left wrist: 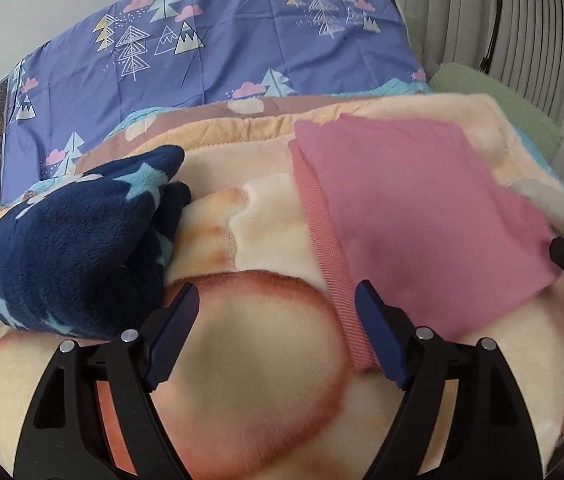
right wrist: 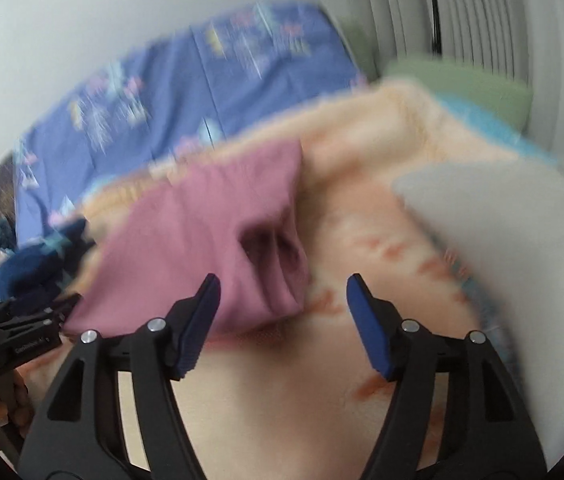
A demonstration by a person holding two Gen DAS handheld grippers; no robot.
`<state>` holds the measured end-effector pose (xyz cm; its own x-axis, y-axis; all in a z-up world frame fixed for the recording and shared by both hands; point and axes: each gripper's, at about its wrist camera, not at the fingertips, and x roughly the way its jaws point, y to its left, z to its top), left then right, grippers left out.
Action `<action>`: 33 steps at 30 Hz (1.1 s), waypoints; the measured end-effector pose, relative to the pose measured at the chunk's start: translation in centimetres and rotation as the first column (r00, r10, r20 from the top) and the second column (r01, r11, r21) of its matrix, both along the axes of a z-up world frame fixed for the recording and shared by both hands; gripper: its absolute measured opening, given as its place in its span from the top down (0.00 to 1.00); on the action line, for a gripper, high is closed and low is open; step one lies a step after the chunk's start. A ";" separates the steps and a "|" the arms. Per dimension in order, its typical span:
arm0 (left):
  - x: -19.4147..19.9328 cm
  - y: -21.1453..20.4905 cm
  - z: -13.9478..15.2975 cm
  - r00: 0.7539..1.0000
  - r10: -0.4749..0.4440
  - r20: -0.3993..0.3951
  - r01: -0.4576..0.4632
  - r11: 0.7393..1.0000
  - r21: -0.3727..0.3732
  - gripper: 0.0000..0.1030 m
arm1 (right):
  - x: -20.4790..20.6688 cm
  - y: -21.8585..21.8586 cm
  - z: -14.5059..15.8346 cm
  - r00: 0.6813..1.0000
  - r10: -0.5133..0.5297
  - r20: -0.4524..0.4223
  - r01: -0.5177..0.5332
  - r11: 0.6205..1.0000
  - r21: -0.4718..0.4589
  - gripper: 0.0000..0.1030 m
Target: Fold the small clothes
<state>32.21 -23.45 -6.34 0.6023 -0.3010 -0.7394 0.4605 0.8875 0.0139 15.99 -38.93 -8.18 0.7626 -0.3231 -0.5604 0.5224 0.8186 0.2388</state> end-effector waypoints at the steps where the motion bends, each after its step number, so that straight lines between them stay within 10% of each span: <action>1: -0.5 0.4 0.7 1.000 -0.013 0.000 0.013 0.999 -0.030 0.21 | -0.8 0.4 0.8 0.999 -0.009 0.044 0.010 0.999 -0.033 0.33; 13: -15.4 3.4 9.4 0.952 -0.146 0.269 0.153 0.988 -0.004 0.01 | -12.3 6.2 6.2 0.996 -0.012 0.084 0.027 0.982 -0.185 0.25; 33: -32.8 10.7 13.9 0.943 -0.173 0.285 0.202 0.977 -0.075 0.01 | -28.1 13.7 10.3 0.990 -0.095 0.105 0.118 0.965 -0.235 0.13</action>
<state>-0.63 -12.76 7.55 0.7034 -0.4928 -0.5122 0.6096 0.7888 0.0784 -12.09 -25.27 2.14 0.7613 -0.5215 -0.3853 0.5944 0.7988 0.0933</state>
